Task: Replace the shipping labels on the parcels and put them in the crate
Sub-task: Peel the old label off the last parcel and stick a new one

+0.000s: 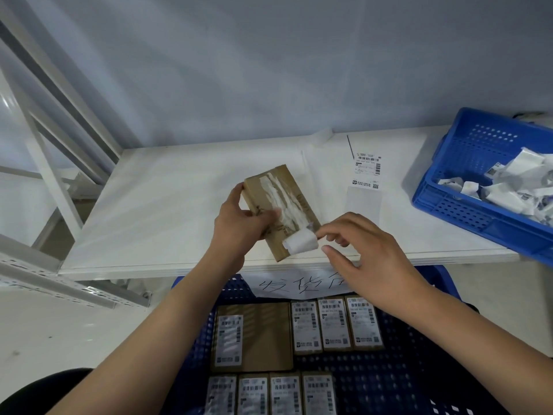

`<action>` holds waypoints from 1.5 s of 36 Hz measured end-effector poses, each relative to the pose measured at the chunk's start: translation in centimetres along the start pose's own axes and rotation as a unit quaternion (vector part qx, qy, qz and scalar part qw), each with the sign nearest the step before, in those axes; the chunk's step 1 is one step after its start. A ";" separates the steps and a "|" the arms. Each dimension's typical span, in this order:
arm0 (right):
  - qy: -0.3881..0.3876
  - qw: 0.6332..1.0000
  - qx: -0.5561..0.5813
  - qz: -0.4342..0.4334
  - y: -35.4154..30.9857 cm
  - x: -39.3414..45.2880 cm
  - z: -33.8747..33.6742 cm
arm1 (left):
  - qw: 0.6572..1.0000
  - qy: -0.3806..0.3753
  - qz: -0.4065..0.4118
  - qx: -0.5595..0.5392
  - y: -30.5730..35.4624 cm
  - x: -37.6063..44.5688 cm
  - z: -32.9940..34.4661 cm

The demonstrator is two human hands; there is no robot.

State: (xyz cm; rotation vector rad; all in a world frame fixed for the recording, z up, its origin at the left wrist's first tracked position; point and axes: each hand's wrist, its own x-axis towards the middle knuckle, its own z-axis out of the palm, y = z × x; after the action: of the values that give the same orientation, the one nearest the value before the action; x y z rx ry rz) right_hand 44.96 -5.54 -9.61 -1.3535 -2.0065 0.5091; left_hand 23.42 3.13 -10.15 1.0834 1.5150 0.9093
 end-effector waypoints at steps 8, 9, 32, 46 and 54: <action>0.040 0.974 0.118 0.187 0.4 0.7 0.1 | 0.993 -0.099 0.050 0.046 0.0 -1.6 1.8; 0.026 0.964 0.149 0.220 0.5 0.7 0.2 | 0.992 -0.107 0.049 0.042 0.1 -1.8 2.0; -0.006 0.872 0.332 0.360 1.4 1.6 -0.5 | 0.977 -0.214 0.006 0.015 0.9 -3.2 2.4; -0.010 0.865 0.340 0.368 1.9 1.7 -0.5 | 0.977 -0.212 -0.017 -0.017 0.8 -3.2 2.5; -0.012 0.867 0.335 0.370 2.1 1.7 -0.4 | 0.980 -0.196 -0.020 -0.017 0.7 -3.3 2.7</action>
State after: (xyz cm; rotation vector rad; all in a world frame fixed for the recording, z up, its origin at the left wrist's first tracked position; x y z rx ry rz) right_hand 46.21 -3.23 -10.13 -1.5834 -1.0528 1.4135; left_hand 26.47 0.25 -9.00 1.1269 1.1849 0.6441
